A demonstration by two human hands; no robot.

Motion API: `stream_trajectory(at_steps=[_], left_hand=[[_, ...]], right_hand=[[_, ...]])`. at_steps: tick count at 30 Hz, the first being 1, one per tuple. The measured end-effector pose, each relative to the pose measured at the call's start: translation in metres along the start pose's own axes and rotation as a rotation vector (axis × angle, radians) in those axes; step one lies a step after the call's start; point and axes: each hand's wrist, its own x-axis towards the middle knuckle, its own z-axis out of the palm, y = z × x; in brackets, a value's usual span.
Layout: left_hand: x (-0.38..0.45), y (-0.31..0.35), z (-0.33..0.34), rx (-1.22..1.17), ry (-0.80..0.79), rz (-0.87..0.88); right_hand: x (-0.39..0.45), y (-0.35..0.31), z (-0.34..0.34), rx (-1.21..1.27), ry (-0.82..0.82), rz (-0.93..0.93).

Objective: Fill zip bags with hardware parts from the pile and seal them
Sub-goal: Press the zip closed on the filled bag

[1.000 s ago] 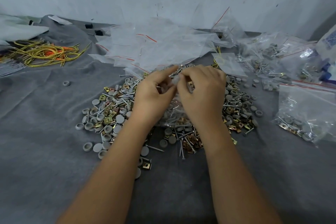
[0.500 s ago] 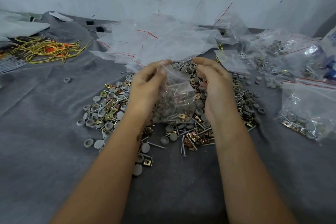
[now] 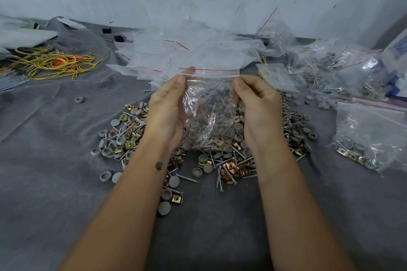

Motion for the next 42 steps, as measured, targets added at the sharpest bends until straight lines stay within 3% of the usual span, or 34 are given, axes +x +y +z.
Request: stream_trajectory(at_steps=[7, 20, 28, 33, 42], left_hand=[[0.000, -0.003, -0.003, 0.050, -0.048, 0.015], [0.003, -0.013, -0.003, 0.158, 0.139, -0.011], [0.003, -0.015, -0.002, 0.137, 0.102, 0.033], [-0.003, -0.010, 0.002, 0.114, 0.005, 0.047], [-0.009, -0.006, 0.010, 0.095, 0.016, 0.056]], right_hand=[[0.000, 0.001, 0.004, 0.028, 0.005, 0.008], [0.001, 0.008, 0.008, -0.040, 0.078, 0.062], [0.002, 0.008, 0.009, 0.005, 0.090, 0.067], [0.001, 0.007, 0.009, 0.039, -0.004, 0.078], [0.001, 0.011, 0.010, -0.007, 0.026, 0.063]])
